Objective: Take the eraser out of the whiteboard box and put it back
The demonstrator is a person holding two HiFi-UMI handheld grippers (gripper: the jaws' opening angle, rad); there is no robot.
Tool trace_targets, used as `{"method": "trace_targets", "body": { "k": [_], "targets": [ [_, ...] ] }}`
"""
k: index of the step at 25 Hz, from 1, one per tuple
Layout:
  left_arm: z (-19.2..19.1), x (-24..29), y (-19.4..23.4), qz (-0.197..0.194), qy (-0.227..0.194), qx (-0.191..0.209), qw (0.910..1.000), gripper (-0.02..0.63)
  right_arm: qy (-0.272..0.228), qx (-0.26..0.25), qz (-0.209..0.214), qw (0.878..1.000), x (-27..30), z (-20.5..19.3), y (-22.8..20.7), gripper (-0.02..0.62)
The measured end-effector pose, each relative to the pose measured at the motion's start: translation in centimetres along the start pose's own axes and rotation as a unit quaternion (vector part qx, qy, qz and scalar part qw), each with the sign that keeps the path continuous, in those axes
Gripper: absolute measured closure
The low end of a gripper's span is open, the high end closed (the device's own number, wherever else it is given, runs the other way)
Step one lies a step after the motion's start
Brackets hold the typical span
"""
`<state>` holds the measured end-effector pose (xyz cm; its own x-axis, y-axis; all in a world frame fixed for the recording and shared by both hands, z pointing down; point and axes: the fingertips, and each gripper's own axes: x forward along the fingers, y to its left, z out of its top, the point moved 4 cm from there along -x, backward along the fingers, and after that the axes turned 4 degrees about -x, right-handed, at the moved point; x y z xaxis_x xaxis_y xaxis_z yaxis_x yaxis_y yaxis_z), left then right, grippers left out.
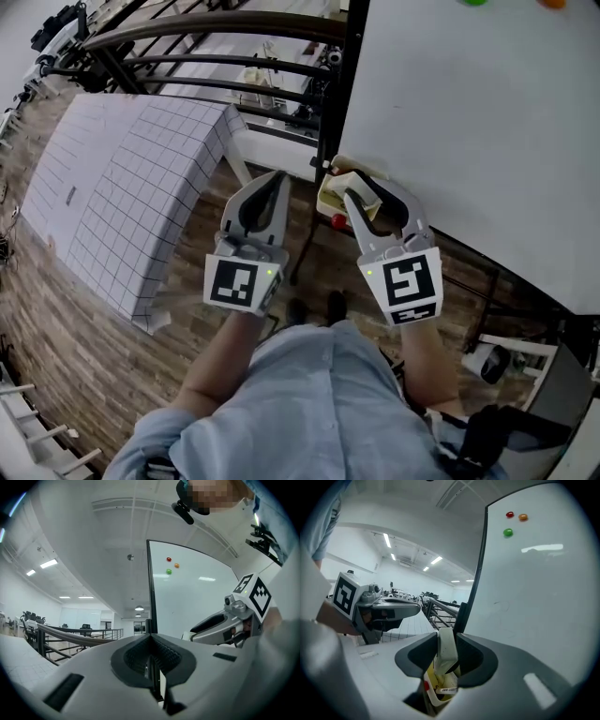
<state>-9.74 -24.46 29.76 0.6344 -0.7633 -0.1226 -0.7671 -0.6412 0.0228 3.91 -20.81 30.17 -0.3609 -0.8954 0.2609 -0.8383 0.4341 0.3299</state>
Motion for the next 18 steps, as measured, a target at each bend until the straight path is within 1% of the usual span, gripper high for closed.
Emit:
{"method": "trace_targets", "body": {
  "k": [4,12,15,18],
  "targets": [
    [0.6,0.1,-0.6,-0.008,-0.006,0.002,0.9999,0.607,-0.017,0.013,-0.006,1.0,-1.1,0.9,-0.9,0.471],
    [1.0,0.8,-1.4,-0.015,-0.01,-0.003,0.9998,0.607,-0.033,0.011,-0.019,0.999,-2.0,1.8,-2.0,0.472],
    [1.0,0.9,-1.4,-0.018,-0.009,0.008,0.9998,0.607,-0.034,0.012,-0.022,0.999,-2.1,1.8,-2.1,0.472],
    [1.0,1.0,-2.0,-0.032,-0.003,0.014,0.9994,0.607,-0.035,0.011,-0.024,0.999,-2.1,2.0,-2.3,0.471]
  ]
}}
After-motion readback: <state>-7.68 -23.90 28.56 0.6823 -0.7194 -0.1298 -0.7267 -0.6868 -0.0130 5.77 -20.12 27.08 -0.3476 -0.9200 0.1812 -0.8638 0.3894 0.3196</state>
